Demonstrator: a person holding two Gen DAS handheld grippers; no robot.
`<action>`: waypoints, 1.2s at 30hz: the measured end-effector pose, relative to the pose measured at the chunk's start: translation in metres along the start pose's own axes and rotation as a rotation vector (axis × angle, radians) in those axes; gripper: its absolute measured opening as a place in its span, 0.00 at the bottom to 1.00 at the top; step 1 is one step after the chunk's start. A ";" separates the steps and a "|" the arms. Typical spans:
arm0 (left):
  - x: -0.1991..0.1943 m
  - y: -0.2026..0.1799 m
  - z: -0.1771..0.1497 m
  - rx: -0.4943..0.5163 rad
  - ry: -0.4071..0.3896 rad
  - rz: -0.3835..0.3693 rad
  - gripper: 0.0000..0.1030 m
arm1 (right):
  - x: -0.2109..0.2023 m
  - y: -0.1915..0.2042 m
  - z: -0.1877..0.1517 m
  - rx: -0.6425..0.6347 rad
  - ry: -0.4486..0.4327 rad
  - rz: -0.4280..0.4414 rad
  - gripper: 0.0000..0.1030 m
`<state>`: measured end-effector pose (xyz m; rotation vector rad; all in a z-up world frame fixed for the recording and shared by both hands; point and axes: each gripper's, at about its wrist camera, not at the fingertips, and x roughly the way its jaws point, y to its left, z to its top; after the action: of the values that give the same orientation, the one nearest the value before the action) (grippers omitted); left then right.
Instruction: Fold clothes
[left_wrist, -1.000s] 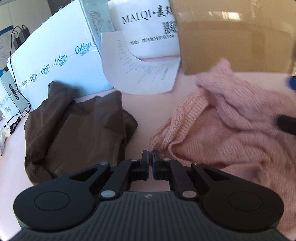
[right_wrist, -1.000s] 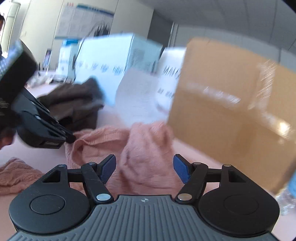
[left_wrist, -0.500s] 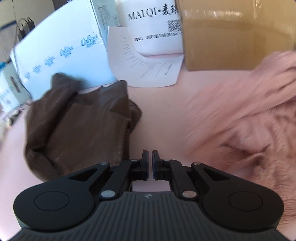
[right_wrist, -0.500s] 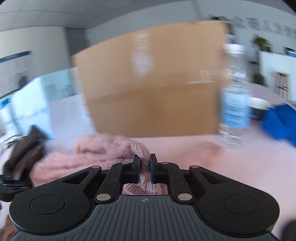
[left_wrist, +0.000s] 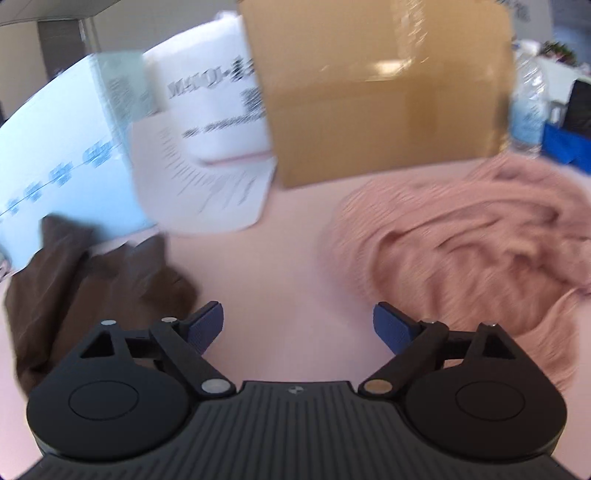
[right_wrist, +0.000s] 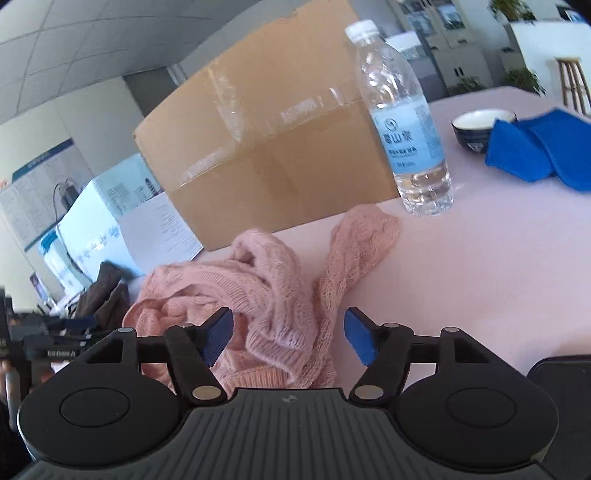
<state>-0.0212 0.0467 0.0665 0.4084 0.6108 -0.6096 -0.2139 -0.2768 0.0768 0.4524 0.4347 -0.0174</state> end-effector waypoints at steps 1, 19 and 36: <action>0.005 -0.009 0.002 0.028 0.004 0.008 0.85 | -0.002 0.003 -0.003 -0.021 -0.008 0.000 0.64; 0.066 -0.003 0.015 -0.222 0.260 -0.117 0.72 | -0.023 0.029 -0.017 -0.179 -0.062 -0.067 0.83; 0.021 0.059 0.047 -0.377 0.032 0.202 0.07 | -0.001 0.032 -0.028 -0.264 -0.034 -0.114 0.68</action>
<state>0.0495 0.0580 0.0985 0.1227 0.6892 -0.2860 -0.2228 -0.2357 0.0681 0.1670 0.4225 -0.0767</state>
